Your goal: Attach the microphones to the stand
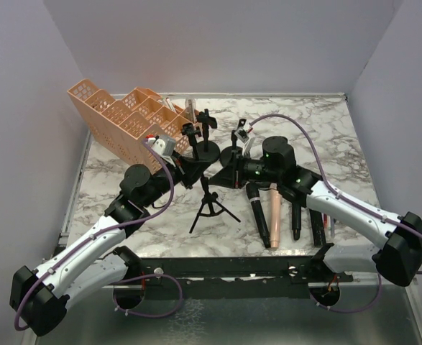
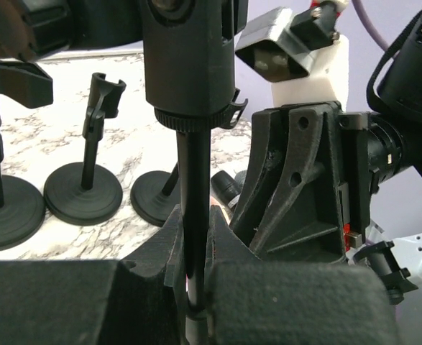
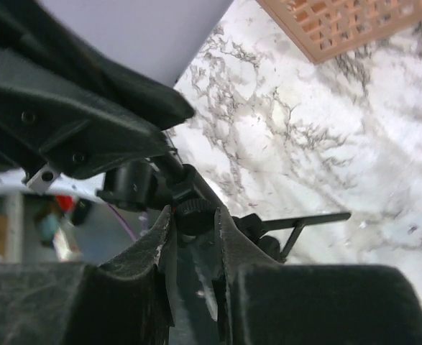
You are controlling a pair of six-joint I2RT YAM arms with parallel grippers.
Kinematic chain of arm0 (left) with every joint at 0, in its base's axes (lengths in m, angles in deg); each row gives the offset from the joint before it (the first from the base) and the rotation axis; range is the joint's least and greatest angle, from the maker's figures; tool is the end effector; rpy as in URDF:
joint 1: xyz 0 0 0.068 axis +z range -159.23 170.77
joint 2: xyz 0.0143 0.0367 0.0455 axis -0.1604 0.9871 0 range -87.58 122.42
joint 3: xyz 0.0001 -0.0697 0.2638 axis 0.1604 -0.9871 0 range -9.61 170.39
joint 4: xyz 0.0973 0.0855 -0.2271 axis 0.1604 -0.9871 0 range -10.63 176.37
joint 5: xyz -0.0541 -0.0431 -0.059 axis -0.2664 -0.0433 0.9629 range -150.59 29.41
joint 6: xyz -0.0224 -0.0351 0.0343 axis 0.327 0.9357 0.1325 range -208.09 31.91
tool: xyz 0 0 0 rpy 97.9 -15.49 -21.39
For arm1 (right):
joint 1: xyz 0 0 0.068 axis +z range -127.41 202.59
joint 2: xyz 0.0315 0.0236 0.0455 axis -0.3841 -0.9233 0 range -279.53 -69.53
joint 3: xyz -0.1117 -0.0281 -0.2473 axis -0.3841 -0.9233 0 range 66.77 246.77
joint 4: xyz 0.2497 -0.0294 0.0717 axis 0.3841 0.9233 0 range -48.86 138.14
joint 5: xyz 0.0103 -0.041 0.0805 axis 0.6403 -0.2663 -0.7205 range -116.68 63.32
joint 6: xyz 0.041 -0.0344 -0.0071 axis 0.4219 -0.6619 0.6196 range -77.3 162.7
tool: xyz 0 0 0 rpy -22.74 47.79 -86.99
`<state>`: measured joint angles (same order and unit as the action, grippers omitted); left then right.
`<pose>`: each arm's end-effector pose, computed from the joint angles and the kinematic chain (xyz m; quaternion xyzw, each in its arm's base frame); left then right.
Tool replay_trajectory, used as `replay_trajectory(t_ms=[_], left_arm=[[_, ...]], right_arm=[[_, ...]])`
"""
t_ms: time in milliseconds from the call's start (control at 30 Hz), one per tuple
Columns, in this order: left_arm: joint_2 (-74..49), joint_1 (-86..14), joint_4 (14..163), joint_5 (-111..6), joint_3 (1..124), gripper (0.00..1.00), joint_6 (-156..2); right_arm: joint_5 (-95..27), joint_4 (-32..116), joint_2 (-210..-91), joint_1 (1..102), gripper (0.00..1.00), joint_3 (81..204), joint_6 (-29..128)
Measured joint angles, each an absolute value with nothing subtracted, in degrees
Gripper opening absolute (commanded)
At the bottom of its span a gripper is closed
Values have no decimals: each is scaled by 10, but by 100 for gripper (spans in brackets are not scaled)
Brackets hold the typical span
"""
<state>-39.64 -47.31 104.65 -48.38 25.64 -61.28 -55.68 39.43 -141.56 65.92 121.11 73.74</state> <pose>0.1556 -0.1315 0.3249 0.1440 0.6570 -0.4554 0.5832 0.2002 0.2125 0.3183 -0.2326 0.7525 0.5115 0.3435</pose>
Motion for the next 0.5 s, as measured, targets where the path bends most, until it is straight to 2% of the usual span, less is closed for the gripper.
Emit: replay_trajectory(t_ms=[167, 267, 367, 467, 500], left_arm=[[-397, -472, 1043, -502, 256, 0, -619], [-398, -472, 1042, -506, 256, 0, -624], [-399, -472, 1042, -507, 256, 0, -625], [-404, -475, 1042, -503, 256, 0, -624], [-406, -475, 1043, -501, 256, 0, -623]], right_arm=[[-484, 416, -1410, 664, 3, 1202, 953], [-474, 401, -1406, 664, 24, 1184, 1051], [-472, 387, -1404, 664, 47, 1176, 1080], [-460, 359, -1399, 660, 62, 1175, 1062], [-459, 346, -1392, 660, 64, 1172, 1043]])
